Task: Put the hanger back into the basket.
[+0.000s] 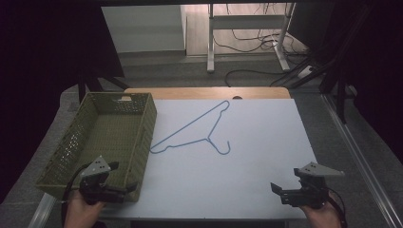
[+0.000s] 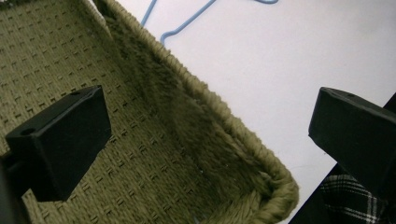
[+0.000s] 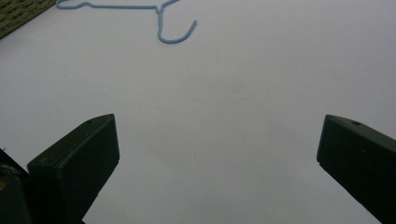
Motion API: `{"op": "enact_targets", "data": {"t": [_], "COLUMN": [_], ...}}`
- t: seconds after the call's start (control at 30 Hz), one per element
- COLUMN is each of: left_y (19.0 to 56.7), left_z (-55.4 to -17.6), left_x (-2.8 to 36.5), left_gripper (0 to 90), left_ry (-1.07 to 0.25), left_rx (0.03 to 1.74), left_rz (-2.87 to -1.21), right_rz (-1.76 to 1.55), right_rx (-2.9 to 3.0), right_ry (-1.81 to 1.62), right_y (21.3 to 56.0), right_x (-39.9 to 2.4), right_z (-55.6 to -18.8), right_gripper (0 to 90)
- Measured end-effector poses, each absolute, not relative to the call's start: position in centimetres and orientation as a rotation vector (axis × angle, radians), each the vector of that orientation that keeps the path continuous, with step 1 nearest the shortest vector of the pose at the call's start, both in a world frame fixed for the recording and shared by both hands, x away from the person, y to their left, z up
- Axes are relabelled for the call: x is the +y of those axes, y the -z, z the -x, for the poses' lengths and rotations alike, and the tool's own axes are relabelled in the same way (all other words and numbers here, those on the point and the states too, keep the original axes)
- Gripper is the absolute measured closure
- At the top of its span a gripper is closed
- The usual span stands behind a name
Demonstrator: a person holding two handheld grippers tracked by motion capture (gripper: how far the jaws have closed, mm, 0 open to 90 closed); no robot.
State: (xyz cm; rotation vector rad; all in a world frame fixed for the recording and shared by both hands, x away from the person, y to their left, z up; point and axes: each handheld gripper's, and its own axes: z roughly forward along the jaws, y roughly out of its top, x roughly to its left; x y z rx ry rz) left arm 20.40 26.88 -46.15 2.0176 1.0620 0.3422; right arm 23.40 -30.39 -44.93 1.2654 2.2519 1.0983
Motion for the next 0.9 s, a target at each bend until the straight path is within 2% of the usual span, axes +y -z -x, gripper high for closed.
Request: {"op": "enact_targets", "data": {"t": [0.9], "left_y": [44.4], "left_z": [-20.2], "left_x": [24.8], "left_gripper": [0.0], "left_ry": [-0.402], "left_rx": [0.962], "left_rz": [-1.962], "right_rz": [-1.229], "right_rx": [2.271], "right_ry": [-1.107], "right_y": [43.6], "right_x": [-28.2], "right_z": [-24.4], "right_gripper": [0.0]}}
